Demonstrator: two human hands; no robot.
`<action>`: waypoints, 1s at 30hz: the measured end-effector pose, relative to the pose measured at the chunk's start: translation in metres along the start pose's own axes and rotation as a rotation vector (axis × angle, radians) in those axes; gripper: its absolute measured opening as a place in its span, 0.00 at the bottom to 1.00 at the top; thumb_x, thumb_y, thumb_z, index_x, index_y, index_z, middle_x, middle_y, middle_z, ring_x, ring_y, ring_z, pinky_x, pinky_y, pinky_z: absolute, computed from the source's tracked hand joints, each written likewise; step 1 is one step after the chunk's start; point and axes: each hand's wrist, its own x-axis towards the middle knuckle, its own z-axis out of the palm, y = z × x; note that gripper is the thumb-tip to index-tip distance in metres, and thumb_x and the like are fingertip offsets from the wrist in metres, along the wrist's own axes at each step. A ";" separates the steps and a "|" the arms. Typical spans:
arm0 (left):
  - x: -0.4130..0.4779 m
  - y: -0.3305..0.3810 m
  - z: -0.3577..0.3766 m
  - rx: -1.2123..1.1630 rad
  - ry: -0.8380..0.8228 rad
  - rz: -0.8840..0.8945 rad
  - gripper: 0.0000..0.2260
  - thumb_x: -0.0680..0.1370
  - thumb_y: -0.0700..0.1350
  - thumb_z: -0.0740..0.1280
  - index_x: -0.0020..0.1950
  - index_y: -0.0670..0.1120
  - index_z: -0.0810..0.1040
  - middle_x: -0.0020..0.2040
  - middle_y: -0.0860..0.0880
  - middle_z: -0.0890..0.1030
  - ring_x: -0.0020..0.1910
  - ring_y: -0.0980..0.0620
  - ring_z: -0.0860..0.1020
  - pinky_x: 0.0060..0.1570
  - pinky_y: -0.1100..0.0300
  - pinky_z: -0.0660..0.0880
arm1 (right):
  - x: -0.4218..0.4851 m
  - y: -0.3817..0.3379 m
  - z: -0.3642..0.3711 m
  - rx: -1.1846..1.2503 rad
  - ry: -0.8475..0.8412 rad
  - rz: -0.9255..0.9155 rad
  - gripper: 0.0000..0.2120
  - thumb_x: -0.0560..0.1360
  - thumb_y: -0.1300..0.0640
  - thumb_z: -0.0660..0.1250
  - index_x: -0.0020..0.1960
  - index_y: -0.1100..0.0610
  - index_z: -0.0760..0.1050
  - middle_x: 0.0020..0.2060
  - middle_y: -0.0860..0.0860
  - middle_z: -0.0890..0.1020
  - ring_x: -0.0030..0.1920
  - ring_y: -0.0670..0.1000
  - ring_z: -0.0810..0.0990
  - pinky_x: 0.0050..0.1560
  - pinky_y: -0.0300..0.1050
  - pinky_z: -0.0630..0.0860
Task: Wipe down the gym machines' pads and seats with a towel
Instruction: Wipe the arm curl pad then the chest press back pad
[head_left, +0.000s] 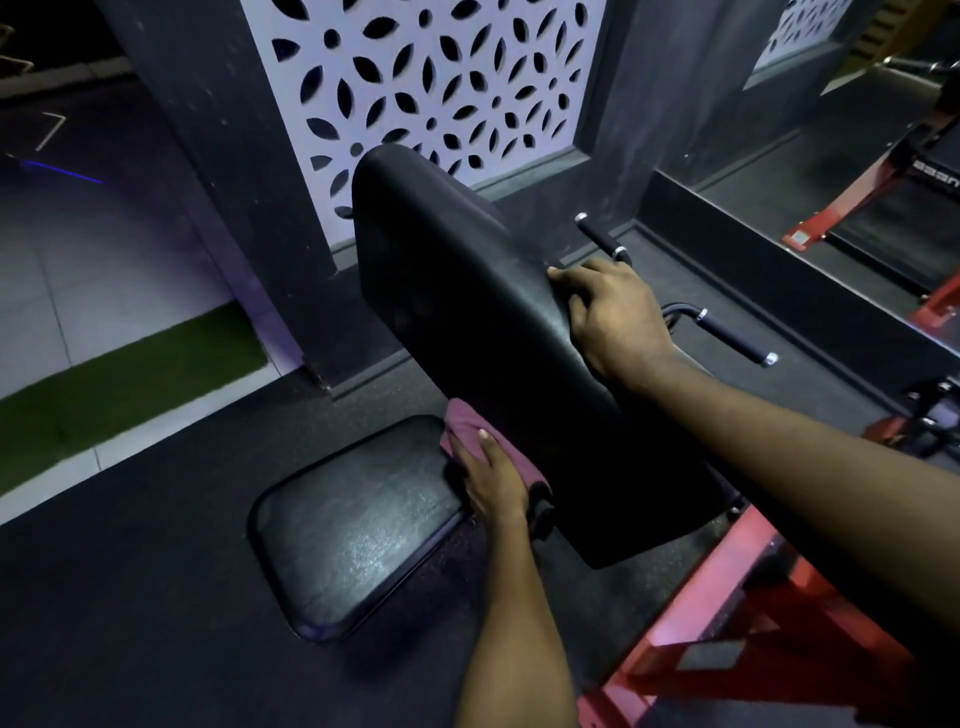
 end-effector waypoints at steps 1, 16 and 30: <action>0.003 -0.002 0.001 -0.006 0.003 -0.010 0.27 0.83 0.64 0.52 0.81 0.63 0.49 0.70 0.37 0.74 0.64 0.36 0.76 0.54 0.53 0.69 | 0.000 0.001 0.000 0.002 0.000 0.002 0.19 0.79 0.56 0.58 0.65 0.49 0.80 0.54 0.47 0.81 0.54 0.54 0.76 0.57 0.50 0.75; -0.052 0.063 -0.003 -0.171 0.141 0.345 0.22 0.85 0.55 0.58 0.79 0.61 0.63 0.71 0.45 0.76 0.65 0.42 0.76 0.56 0.59 0.69 | 0.002 0.005 0.000 0.111 0.010 0.030 0.21 0.76 0.55 0.57 0.62 0.50 0.83 0.51 0.49 0.82 0.53 0.56 0.78 0.59 0.52 0.75; -0.025 0.222 -0.015 0.147 0.192 0.587 0.24 0.83 0.64 0.53 0.80 0.65 0.56 0.63 0.41 0.74 0.59 0.39 0.76 0.49 0.54 0.65 | 0.000 0.007 -0.002 0.173 0.004 0.024 0.19 0.78 0.60 0.60 0.63 0.51 0.83 0.50 0.49 0.81 0.53 0.55 0.76 0.56 0.46 0.74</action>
